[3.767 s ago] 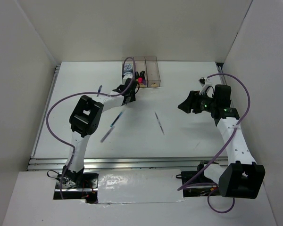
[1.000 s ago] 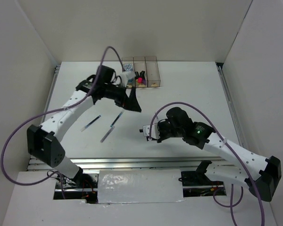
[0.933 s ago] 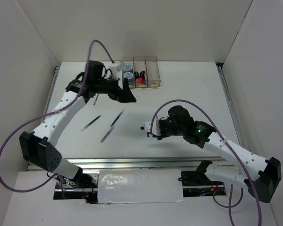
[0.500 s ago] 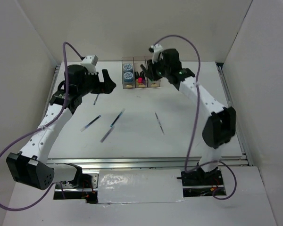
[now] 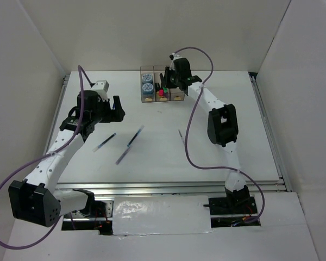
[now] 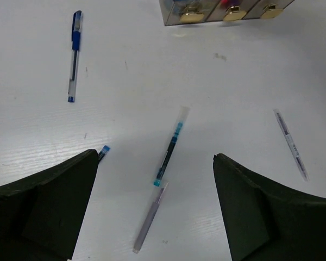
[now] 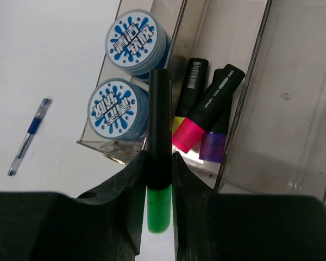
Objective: Sort the stationery into containers
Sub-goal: Place the stationery into the container, then grab a piece of stationery with the left arm
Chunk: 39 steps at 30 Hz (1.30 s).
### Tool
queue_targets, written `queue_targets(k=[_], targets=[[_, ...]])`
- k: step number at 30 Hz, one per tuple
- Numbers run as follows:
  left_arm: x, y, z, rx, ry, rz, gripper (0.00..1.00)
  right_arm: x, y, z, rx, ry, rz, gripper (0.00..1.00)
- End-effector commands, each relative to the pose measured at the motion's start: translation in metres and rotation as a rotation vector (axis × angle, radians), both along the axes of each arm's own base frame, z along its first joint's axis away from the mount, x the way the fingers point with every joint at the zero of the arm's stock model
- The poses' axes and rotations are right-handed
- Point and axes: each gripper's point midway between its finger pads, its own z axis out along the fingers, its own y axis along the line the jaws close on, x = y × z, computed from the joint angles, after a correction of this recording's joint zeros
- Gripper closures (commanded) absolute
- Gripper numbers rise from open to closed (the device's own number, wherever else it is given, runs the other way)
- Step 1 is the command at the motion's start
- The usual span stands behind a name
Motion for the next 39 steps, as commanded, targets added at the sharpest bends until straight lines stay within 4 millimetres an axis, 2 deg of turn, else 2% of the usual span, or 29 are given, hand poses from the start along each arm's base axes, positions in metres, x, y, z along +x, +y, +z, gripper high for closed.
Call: queue_targets(k=[1,2,4,7,8,9,11,12,15,17,18,19,20,22,23,25,26,27,29,30,31,32,33,34,35,36,37,38,39], targets=[[0.006,0.010,0.006,0.006,-0.045,0.039,0.01,0.030,0.006,0.062,0.118,-0.181,-0.021,0.96],[0.006,0.012,0.003,0.009,-0.038,0.046,0.01,0.033,0.006,0.050,0.116,-0.168,-0.026,0.96],[0.007,0.018,0.001,0.017,-0.030,0.060,0.01,0.038,0.005,0.040,0.119,-0.162,-0.043,0.95],[0.008,0.026,-0.006,0.031,-0.008,0.074,0.01,0.040,0.006,0.013,0.114,-0.117,-0.055,0.92],[0.007,0.028,-0.010,0.037,0.003,0.076,0.01,0.040,0.006,0.009,0.113,-0.112,-0.059,0.90],[0.009,0.034,-0.014,0.047,0.015,0.086,0.01,0.040,0.004,0.005,0.108,-0.106,-0.065,0.80],[0.010,0.046,-0.021,0.078,0.034,0.131,0.01,0.042,0.002,-0.003,0.108,-0.088,-0.082,0.76],[0.012,0.052,-0.028,0.088,0.051,0.145,0.01,0.044,0.000,0.002,0.117,-0.095,-0.087,0.72],[0.019,0.060,-0.038,0.110,0.083,0.163,0.04,0.047,-0.001,0.001,0.131,-0.096,-0.087,0.68],[0.027,0.062,-0.037,0.125,0.084,0.172,0.05,0.048,-0.002,0.002,0.154,-0.091,-0.080,0.64],[0.032,0.063,-0.047,0.142,0.111,0.173,0.05,0.049,-0.002,0.003,0.161,-0.094,-0.077,0.57],[0.039,0.065,-0.045,0.150,0.109,0.182,0.05,0.049,-0.002,0.003,0.164,-0.090,-0.075,0.54],[0.046,0.069,-0.058,0.172,0.145,0.201,0.05,0.049,-0.002,0.001,0.168,-0.086,-0.071,0.49],[0.058,0.074,-0.060,0.185,0.153,0.228,0.04,0.047,-0.001,0.004,0.173,-0.087,-0.063,0.43],[0.065,0.075,-0.075,0.190,0.190,0.219,0.03,0.044,0.000,0.004,0.181,-0.077,-0.044,0.36],[0.080,0.076,-0.076,0.185,0.184,0.211,0.05,0.039,0.002,0.011,0.197,-0.075,-0.019,0.34],[0.088,0.075,-0.086,0.193,0.195,0.201,0.06,0.036,0.001,0.015,0.202,-0.072,-0.004,0.33],[0.098,0.076,-0.082,0.193,0.179,0.193,0.07,0.030,0.005,0.020,0.217,-0.066,0.034,0.34],[0.110,0.076,-0.099,0.217,0.213,0.175,0.10,0.016,0.005,0.044,0.258,-0.074,0.108,0.35],[0.122,0.074,-0.091,0.222,0.191,0.157,0.13,0.006,0.004,0.073,0.278,-0.114,0.148,0.35],[0.127,0.076,-0.109,0.244,0.230,0.135,0.15,-0.003,0.002,0.072,0.289,-0.111,0.184,0.35],[0.136,0.072,-0.107,0.243,0.224,0.112,0.17,-0.014,0.002,0.078,0.301,-0.117,0.236,0.35],[0.141,0.073,-0.109,0.250,0.223,0.104,0.19,-0.025,-0.003,0.103,0.306,-0.157,0.257,0.35],[0.146,0.073,-0.126,0.265,0.251,0.091,0.24,-0.036,-0.006,0.088,0.296,-0.122,0.270,0.35],[0.147,0.073,-0.133,0.267,0.274,0.091,0.26,-0.043,-0.011,0.090,0.273,-0.137,0.287,0.35],[0.155,0.072,-0.129,0.260,0.263,0.082,0.28,-0.050,-0.013,0.099,0.266,-0.174,0.312,0.35],[0.157,0.073,-0.145,0.257,0.302,0.080,0.33,-0.065,-0.017,0.105,0.252,-0.185,0.325,0.35],[0.161,0.074,-0.145,0.254,0.313,0.077,0.35,-0.072,-0.020,0.106,0.219,-0.208,0.346,0.35],[0.161,0.073,-0.161,0.251,0.351,0.072,0.37,-0.084,-0.024,0.092,0.198,-0.181,0.358,0.35]])
